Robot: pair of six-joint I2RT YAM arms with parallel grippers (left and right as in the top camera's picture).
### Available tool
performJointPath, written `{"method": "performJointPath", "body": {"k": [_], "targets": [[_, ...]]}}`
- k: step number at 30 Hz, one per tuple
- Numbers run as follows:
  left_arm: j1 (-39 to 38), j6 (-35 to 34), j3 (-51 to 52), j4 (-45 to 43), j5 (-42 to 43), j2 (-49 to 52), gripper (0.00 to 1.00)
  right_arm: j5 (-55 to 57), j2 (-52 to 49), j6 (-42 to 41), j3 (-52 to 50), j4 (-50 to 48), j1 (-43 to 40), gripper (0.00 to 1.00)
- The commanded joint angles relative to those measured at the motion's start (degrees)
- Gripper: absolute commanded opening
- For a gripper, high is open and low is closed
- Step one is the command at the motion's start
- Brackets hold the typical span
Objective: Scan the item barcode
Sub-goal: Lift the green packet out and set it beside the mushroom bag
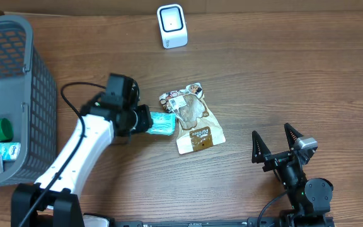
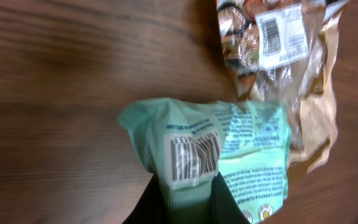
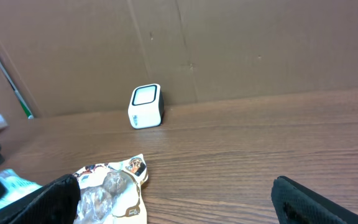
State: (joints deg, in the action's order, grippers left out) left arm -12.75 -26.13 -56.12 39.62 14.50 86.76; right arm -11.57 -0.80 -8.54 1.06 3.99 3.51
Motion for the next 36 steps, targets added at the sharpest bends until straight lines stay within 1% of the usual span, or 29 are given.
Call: {"method": "performJointPath", "body": {"k": [1, 3, 11, 12, 13, 14, 15, 16, 17, 19, 21, 23, 27, 31, 33, 34, 35, 36], "targets": [[-1.99, -11.34, 6.05, -8.26, 0.09, -0.5, 0.04, 0.55, 0.61, 0.17, -0.59, -0.31, 0.22, 1.0], [-3.15, -14.01, 8.81, -12.96, 0.11, -0.46, 0.04, 0.55, 0.61, 0.17, -0.59, -0.31, 0.22, 1.0], [-3.41, -14.84, 9.18, -15.45, 1.2, -0.44, 0.04, 0.55, 0.61, 0.17, -0.59, -0.33, 0.22, 1.0], [-3.41, -14.82, 9.18, -16.15, 2.03, -0.42, 0.08, 0.55, 0.61, 0.17, -0.59, -0.31, 0.22, 1.0], [-3.41, -14.84, 9.18, -16.79, 2.1, -0.42, 0.16, 0.55, 0.61, 0.17, -0.59, -0.31, 0.22, 1.0], [-3.43, -14.84, 9.2, -17.29, 2.12, -0.42, 0.3, 0.55, 0.61, 0.17, -0.59, -0.31, 0.22, 1.0], [-3.45, -14.82, 9.2, -17.99, 2.1, -0.42, 0.45, 0.55, 0.61, 0.17, -0.59, -0.31, 0.22, 1.0], [-3.45, -14.75, 9.2, -18.8, 2.08, -0.42, 0.69, 0.55, 0.61, 0.17, -0.59, -0.31, 0.22, 1.0], [-3.45, -14.53, 9.18, -19.1, 2.08, -0.42, 0.84, 0.55, 0.61, 0.17, -0.59, -0.31, 0.22, 1.0], [-3.39, -13.49, 8.63, -19.04, 2.08, -0.61, 0.95, 0.55, 0.61, 0.17, -0.59, -0.31, 0.22, 1.0], [-3.21, -11.23, 7.02, -18.16, 2.03, -1.27, 0.98, 0.55, 0.61, 0.17, -0.59, -0.31, 0.22, 1.0], [-2.8, -9.11, 3.78, -15.26, 1.88, -2.58, 0.98, 0.55, 0.61, 0.17, -0.59, -0.31, 0.22, 1.0], [0.09, -4.87, -7.37, -4.2, -0.46, -6.64, 1.0, 0.55, 0.61, 0.17, -0.59, -0.31, 0.22, 1.0], [5.07, 3.13, -23.91, 10.25, -7.48, -11.17, 1.0, 0.55, 0.61, 0.17, -0.59, -0.31, 0.22, 1.0], [7.67, 7.43, -31.82, 15.65, -10.67, -12.74, 1.0, 0.55, 0.61, 0.17, -0.59, -0.31, 0.22, 1.0], [9.2, 10.32, -36.17, 18.45, -13.31, -13.51, 1.0, 0.55, 0.61, 0.17, -0.59, -0.31, 0.22, 1.0], [10.1, 11.69, -38.42, 19.74, -15.54, -13.86, 1.0, 0.55, 0.61, 0.17, -0.59, -0.31, 0.22, 1.0], [11.91, 12.46, -42.01, 21.64, -20.76, -14.43, 1.0, 0.55, 0.61, 0.17, -0.59, -0.31, 0.22, 1.0]]}}
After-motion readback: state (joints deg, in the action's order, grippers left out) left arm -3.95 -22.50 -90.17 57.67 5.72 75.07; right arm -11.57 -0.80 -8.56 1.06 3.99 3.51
